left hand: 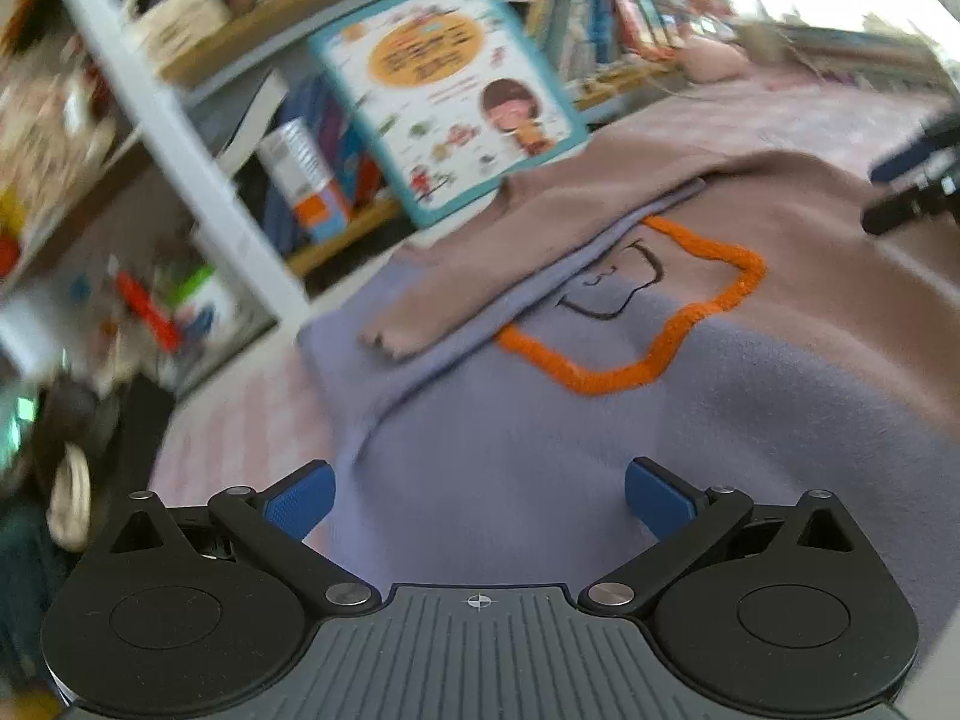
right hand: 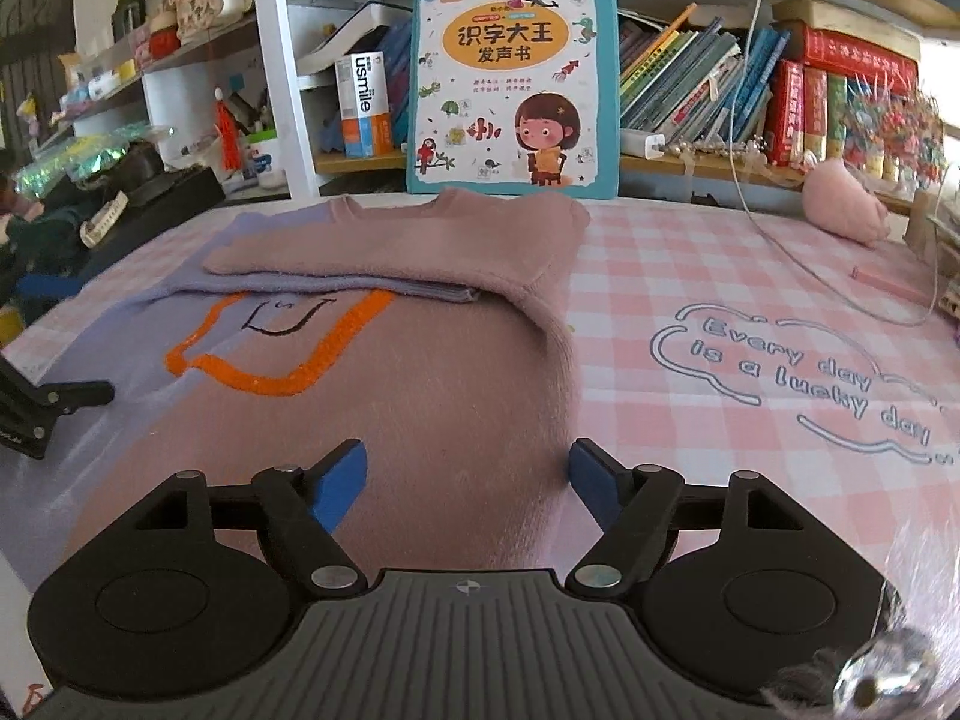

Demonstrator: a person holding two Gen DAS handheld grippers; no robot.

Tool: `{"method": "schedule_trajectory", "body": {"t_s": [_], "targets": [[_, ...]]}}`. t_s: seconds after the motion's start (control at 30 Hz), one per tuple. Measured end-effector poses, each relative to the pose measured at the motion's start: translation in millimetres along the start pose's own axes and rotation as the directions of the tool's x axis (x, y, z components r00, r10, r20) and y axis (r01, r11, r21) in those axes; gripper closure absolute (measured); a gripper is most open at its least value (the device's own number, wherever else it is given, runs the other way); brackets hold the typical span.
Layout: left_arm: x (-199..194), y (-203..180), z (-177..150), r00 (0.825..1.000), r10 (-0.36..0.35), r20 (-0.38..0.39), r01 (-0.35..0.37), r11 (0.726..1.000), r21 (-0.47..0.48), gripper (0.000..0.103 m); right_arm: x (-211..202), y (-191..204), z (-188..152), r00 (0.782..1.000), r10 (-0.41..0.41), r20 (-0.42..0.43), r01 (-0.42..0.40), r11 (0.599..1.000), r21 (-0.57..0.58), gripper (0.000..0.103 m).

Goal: Fold clothes

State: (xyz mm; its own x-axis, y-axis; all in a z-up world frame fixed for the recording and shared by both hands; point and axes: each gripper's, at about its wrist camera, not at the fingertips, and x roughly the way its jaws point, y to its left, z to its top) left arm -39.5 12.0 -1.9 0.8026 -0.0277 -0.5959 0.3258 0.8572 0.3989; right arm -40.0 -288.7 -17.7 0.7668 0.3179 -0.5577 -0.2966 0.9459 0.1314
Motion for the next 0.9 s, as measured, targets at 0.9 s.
{"method": "schedule_trajectory", "body": {"t_s": [0.9], "targets": [[-96, 40, -67, 0.999, -0.049, 0.010, 0.046, 0.821, -0.569, 0.002, -9, -30, -3, 0.989, 0.142, 0.042, -0.148, 0.971, 0.188, 0.011]]}}
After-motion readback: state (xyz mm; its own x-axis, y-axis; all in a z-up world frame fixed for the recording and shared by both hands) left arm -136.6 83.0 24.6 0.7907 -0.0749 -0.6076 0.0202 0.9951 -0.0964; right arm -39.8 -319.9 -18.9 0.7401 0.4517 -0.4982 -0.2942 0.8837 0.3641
